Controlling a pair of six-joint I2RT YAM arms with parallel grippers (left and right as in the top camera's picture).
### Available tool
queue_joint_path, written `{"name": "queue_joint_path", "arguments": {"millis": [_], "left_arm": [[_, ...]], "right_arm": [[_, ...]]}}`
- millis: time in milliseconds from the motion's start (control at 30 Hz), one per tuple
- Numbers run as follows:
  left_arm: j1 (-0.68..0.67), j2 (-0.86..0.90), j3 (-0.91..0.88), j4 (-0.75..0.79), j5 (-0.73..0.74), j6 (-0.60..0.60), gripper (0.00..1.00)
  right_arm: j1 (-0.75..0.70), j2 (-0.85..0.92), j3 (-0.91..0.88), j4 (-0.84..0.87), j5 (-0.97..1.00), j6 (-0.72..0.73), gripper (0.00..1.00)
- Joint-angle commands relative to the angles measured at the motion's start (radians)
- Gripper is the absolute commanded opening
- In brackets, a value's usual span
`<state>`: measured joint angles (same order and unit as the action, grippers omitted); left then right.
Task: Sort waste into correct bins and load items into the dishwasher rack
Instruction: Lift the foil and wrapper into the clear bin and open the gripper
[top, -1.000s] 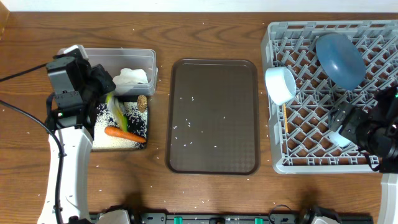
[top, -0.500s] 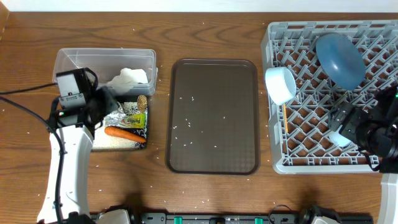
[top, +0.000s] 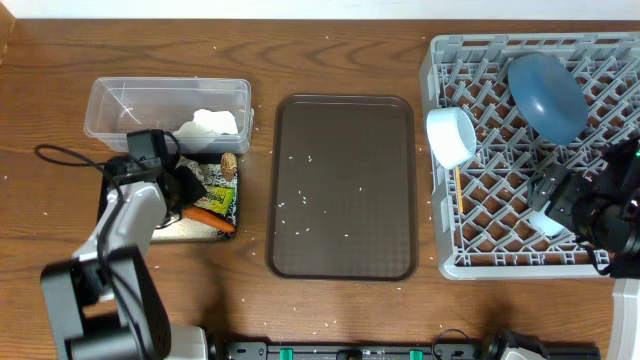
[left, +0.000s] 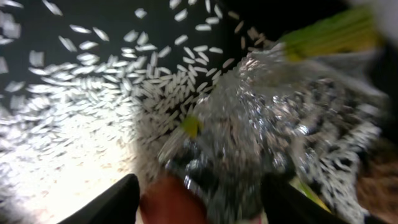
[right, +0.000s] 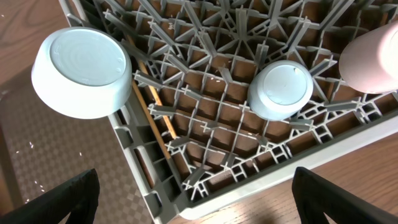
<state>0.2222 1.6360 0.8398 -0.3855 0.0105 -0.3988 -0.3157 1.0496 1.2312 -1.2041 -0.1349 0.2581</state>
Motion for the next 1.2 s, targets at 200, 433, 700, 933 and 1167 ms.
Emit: {"name": "queue_joint_path", "arguments": {"millis": [200, 433, 700, 933, 1167], "left_arm": [[0.004, 0.047, -0.011, 0.01, 0.008, -0.003, 0.25], [0.004, -0.101, -0.011, -0.02, 0.008, -0.003, 0.1], [0.004, -0.264, -0.011, -0.062, 0.007, -0.002, 0.06], [0.004, -0.275, -0.011, -0.103, 0.04, -0.002, 0.06], [0.004, -0.389, 0.026, -0.085, 0.183, 0.084, 0.06]], "right_arm": [[-0.004, -0.004, 0.012, -0.003, -0.001, -0.013, 0.93], [-0.004, -0.004, 0.012, -0.004, -0.001, -0.013, 0.93], [-0.004, -0.004, 0.012, -0.003, -0.001, -0.012, 0.93], [-0.004, -0.004, 0.012, -0.005, -0.001, -0.013, 0.92], [-0.004, -0.004, 0.012, -0.004, -0.001, -0.013, 0.93]]}}
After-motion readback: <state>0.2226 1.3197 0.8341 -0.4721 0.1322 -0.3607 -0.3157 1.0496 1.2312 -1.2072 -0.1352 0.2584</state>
